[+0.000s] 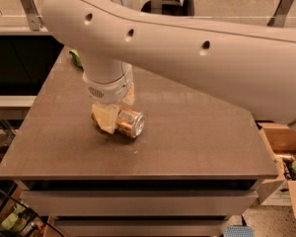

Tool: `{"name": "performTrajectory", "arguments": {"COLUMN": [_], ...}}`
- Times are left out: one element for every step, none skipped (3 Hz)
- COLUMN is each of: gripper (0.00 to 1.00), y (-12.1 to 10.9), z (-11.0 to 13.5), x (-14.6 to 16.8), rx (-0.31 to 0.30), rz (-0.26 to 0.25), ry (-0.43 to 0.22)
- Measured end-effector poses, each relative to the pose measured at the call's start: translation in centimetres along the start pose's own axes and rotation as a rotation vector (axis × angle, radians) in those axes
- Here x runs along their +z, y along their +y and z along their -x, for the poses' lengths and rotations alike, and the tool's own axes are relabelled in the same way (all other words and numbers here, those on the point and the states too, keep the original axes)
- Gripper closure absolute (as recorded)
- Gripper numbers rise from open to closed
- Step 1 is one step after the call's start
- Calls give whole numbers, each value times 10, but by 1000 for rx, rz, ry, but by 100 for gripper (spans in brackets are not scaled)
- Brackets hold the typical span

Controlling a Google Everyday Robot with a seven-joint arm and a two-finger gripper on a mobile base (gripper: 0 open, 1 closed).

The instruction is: Place orange can upright

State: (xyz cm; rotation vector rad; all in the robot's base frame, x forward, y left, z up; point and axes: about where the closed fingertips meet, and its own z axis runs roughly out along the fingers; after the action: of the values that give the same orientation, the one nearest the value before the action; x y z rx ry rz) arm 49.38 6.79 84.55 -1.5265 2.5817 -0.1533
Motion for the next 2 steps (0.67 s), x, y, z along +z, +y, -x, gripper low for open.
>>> {"name": "performTrajectory", "arguments": {"gripper": [63,87], "y": [0,0], "z": [1,1], "x": [0,1], "rx": [-1,-1], "rz": [-1,-1], "ry": [-2,-5]}}
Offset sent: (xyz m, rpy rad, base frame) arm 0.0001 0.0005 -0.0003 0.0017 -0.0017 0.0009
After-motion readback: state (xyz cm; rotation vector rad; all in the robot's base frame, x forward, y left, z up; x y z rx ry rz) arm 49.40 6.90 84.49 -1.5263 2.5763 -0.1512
